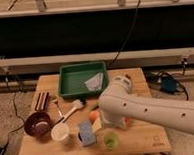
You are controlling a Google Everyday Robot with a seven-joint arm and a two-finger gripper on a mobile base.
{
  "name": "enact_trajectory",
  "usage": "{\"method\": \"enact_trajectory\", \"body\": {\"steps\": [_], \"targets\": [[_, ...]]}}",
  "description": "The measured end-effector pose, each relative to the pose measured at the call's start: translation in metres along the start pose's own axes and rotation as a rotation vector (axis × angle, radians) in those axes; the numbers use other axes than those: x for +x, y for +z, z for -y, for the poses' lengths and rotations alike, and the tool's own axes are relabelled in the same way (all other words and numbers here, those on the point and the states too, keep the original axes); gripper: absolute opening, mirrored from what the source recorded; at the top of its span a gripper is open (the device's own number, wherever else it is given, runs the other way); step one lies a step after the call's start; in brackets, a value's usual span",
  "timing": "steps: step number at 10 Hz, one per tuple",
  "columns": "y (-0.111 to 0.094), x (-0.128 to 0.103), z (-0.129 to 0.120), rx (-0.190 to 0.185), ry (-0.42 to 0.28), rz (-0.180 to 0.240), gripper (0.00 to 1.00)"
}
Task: Place sponge in tray
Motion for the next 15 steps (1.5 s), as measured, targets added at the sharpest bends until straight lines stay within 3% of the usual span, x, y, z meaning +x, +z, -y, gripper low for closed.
{"method": "enact_trajectory", "body": {"steps": [5,10,12,15], "targets": [[0.002,0.009,0.006,0.018,-0.011,-0.001,0.8],[0.017,0.058,0.084,0.064,-0.092,0.02,0.8],[0.027,0.07,0.095,0.053,-0.104,0.029,0.8],[0.043,0.073,0.091,0.031,-0.098,0.06,0.8]]}}
